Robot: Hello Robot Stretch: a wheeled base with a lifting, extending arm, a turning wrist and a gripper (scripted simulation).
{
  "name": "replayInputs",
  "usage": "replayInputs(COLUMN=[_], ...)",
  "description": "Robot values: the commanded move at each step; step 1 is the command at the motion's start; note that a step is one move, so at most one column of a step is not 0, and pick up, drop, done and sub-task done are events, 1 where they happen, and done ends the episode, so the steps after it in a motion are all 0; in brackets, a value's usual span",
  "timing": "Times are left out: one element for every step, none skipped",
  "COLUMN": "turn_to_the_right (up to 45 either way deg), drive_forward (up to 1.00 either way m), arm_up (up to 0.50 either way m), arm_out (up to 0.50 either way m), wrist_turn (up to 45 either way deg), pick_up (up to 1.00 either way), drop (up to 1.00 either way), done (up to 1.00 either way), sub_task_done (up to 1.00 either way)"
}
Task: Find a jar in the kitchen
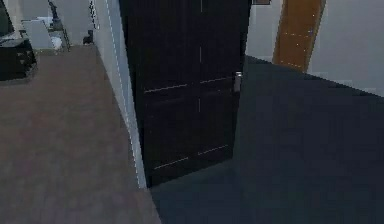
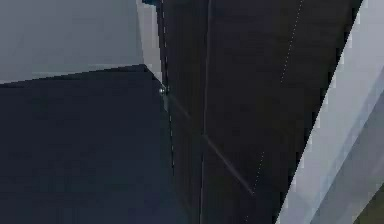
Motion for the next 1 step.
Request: replayInputs(turn_to_the_right=[27.0], drive_forward=[0.0], arm_up=[0.0], arm_out=[0.0], wrist_turn=[0.0], pick_up=[0.0], drop=[0.0], done=[0.0], sub_task_done=[0.0])
